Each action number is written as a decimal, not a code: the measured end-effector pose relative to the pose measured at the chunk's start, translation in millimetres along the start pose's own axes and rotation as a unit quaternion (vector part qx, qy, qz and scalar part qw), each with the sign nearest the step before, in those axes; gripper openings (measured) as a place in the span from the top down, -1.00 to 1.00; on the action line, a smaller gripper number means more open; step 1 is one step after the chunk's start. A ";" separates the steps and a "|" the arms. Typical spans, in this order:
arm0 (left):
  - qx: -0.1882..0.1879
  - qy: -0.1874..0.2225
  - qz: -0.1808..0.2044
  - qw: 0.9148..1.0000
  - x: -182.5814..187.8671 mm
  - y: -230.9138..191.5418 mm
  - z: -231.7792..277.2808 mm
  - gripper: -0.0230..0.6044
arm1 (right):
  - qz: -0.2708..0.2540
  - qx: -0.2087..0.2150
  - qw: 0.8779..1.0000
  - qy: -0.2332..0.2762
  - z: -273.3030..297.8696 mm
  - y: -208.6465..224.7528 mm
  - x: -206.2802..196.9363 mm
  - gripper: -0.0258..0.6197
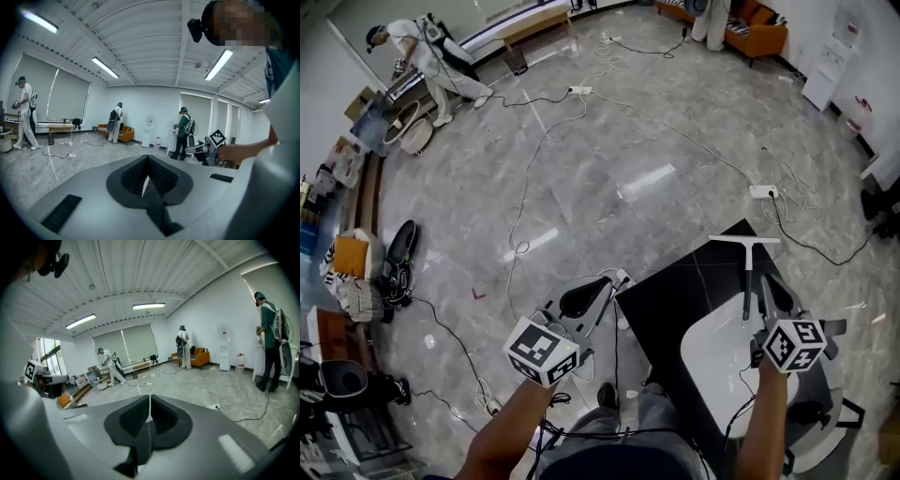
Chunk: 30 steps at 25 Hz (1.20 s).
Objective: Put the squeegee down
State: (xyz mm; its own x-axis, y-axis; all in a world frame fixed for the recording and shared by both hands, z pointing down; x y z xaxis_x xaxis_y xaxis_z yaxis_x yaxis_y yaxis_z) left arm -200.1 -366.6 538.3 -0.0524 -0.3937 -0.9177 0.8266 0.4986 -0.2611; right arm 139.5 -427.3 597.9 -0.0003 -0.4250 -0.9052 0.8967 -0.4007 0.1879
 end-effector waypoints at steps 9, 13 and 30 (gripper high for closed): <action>-0.008 0.036 0.006 0.999 31.5 2.8 -106.0 0.91 | -0.094 0.073 0.992 0.051 -88.4 -127.5 82.2 0.90; -0.012 0.057 0.011 0.998 42.6 6.8 -151.0 0.91 | -0.132 0.097 0.984 0.067 -122.5 -179.8 102.8 0.90; -0.063 0.079 0.040 0.994 55.6 60.8 -272.1 0.91 | -0.191 0.118 0.968 0.109 -232.4 -301.7 131.9 0.90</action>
State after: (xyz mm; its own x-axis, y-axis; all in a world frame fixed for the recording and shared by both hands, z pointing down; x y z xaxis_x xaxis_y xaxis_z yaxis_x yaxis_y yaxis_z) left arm -305.2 -148.1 389.9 -0.0849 -0.2273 -0.9701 0.7559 0.6196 -0.2113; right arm -28.2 -173.8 333.2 -0.1960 -0.0385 -0.9798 0.7234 -0.6802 -0.1180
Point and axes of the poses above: the fingertips, and each gripper's own axes: z forward along the fingers, y to its right, x out of its top, the point moved 4 cm from there along -z, backward along the fingers, and after that the axes turned 6 degrees about -z, right-handed, at the moved point
